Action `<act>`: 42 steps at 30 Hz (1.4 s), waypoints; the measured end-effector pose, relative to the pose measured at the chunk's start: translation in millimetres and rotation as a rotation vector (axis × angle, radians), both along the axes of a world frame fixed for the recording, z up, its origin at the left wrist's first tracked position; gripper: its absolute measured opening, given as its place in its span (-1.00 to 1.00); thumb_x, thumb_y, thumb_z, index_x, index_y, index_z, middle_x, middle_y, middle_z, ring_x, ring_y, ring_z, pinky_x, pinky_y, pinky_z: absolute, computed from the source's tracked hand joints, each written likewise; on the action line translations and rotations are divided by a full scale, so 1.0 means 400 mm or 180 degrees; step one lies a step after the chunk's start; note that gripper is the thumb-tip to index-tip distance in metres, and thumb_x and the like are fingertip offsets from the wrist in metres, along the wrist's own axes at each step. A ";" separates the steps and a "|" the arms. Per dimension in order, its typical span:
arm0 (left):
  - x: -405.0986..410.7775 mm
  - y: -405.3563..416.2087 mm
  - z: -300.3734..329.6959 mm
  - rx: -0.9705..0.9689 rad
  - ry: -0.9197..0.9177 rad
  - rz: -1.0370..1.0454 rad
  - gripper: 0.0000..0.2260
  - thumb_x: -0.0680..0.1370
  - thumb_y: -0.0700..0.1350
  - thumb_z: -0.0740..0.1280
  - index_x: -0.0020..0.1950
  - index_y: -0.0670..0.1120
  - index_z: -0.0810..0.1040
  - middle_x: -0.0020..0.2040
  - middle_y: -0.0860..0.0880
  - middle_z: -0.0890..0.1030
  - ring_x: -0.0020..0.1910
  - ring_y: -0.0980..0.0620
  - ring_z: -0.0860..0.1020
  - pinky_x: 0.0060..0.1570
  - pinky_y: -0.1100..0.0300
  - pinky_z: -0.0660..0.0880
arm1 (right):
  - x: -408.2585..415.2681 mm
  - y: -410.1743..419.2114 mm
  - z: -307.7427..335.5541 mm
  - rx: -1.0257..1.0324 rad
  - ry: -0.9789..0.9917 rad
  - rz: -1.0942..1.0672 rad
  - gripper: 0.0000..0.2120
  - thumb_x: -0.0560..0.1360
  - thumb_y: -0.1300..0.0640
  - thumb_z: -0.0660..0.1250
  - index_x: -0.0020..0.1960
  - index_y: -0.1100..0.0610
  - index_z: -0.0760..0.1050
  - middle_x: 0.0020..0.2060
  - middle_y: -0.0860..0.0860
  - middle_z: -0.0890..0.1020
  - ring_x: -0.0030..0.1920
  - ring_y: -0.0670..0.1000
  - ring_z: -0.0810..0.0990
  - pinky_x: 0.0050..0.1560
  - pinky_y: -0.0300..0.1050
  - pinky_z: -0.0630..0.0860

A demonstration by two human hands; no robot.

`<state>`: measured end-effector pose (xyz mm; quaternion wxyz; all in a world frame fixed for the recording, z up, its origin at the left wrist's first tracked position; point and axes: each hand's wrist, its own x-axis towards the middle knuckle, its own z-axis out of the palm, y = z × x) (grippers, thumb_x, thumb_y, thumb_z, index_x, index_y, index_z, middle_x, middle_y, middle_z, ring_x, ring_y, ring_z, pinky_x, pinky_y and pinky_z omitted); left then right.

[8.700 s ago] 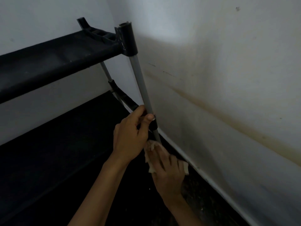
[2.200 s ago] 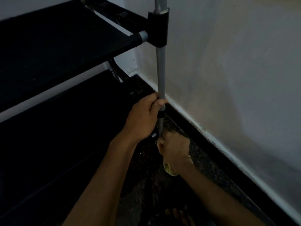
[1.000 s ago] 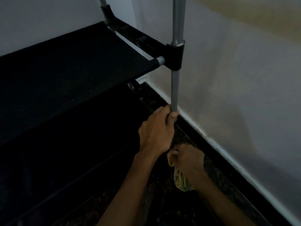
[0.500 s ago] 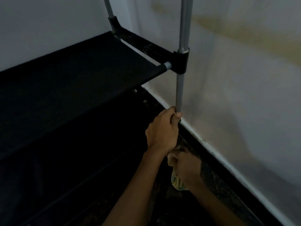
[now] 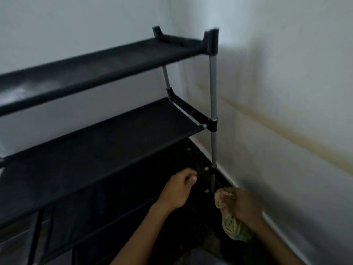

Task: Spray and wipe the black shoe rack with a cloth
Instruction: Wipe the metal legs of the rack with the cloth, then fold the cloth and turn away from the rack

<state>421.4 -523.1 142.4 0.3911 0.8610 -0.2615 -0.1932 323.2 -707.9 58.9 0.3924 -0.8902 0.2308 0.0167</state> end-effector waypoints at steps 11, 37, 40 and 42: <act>-0.193 0.306 0.248 0.0017 -0.0067 0.0772 -0.84 0.61 -0.01 0.18 -0.03 0.15 0.55 -0.06 0.09 0.62 -0.10 0.19 0.59 -0.03 0.26 0.52 | -0.065 0.014 0.343 -0.0058 -0.0802 0.0044 -0.76 0.51 -0.04 0.34 -0.34 -0.16 0.47 -0.39 -0.14 0.56 -0.17 0.06 0.64 -0.36 -0.19 0.35; -0.401 0.327 0.719 -0.2931 0.0511 0.1372 -0.26 0.11 0.13 0.62 0.14 -0.22 0.53 0.02 -0.19 0.67 0.01 -0.14 0.64 0.01 0.02 0.58 | -0.164 0.436 1.009 0.3798 -0.1094 0.1057 -0.62 0.57 -0.11 0.17 -0.01 0.21 0.51 -0.11 0.14 0.59 -0.10 0.07 0.60 -0.02 0.01 0.57; -0.382 0.324 0.721 -0.3079 0.0201 0.1678 -0.27 0.02 0.16 0.64 0.07 -0.17 0.57 -0.03 -0.16 0.69 -0.07 -0.08 0.67 -0.18 0.16 0.58 | -0.139 0.403 1.003 0.3539 -0.0837 0.1054 -0.34 0.57 -0.30 -0.17 0.11 0.18 0.48 0.01 0.16 0.60 0.08 0.12 0.58 0.12 0.05 0.51; -0.366 0.328 0.721 -0.3095 0.0177 0.1707 -0.27 0.04 0.17 0.64 0.07 -0.16 0.56 -0.04 -0.14 0.69 -0.08 -0.07 0.68 -0.21 0.18 0.58 | -0.140 0.382 0.996 0.3346 -0.0779 0.1475 -0.36 0.55 -0.31 -0.04 0.24 0.18 0.47 0.16 0.23 0.57 0.19 0.17 0.55 0.21 0.10 0.48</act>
